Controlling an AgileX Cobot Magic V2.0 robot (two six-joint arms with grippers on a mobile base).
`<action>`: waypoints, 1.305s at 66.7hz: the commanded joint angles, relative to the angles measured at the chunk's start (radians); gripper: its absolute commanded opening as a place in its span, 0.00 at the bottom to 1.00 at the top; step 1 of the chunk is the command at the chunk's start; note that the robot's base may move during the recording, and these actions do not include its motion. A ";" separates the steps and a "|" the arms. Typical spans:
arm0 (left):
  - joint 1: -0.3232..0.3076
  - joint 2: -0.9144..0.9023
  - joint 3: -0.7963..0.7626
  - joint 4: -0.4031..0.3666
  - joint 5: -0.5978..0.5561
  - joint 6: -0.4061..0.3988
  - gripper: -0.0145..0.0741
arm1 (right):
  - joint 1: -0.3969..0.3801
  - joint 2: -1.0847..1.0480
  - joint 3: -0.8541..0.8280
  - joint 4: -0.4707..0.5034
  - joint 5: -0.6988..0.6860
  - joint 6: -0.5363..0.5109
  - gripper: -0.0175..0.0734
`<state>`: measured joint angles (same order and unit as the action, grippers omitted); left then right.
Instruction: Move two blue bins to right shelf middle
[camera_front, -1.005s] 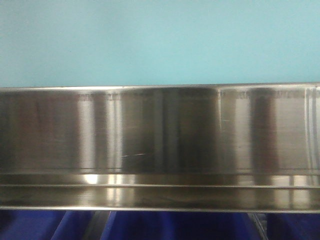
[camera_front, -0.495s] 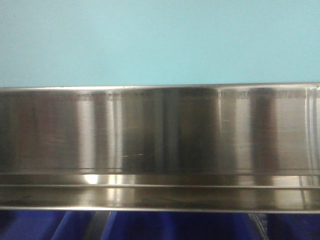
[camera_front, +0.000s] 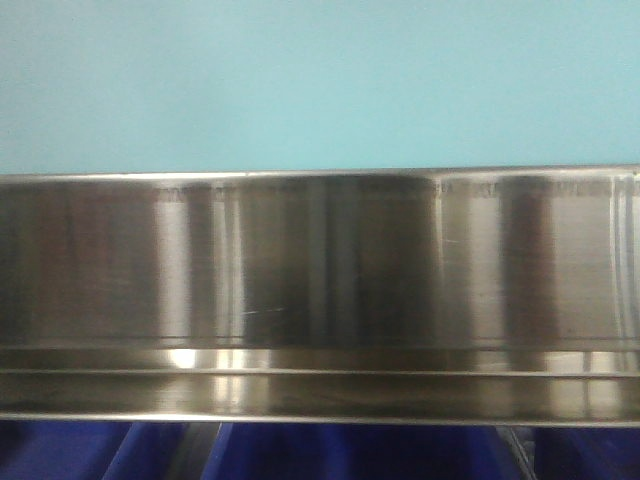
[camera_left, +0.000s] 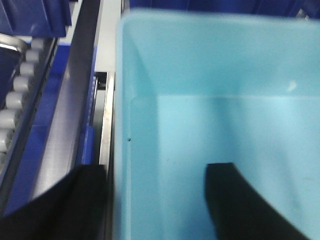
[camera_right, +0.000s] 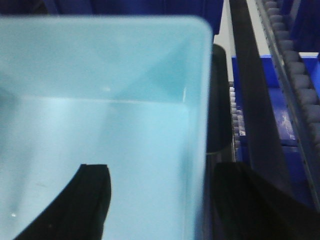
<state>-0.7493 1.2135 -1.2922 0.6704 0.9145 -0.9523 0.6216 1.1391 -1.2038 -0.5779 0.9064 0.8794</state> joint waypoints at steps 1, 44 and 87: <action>-0.005 -0.016 -0.064 -0.032 0.097 0.024 0.59 | 0.002 -0.005 -0.079 0.069 0.105 -0.033 0.58; 0.120 0.091 -0.293 -0.398 0.307 0.321 0.52 | 0.002 0.068 -0.248 0.323 0.315 -0.176 0.58; 0.156 0.089 -0.236 -0.399 0.307 0.378 0.52 | -0.004 0.042 -0.239 0.286 0.315 -0.161 0.58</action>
<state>-0.5937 1.3077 -1.5473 0.2624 1.2273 -0.5753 0.6216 1.1951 -1.4463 -0.2678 1.2276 0.7142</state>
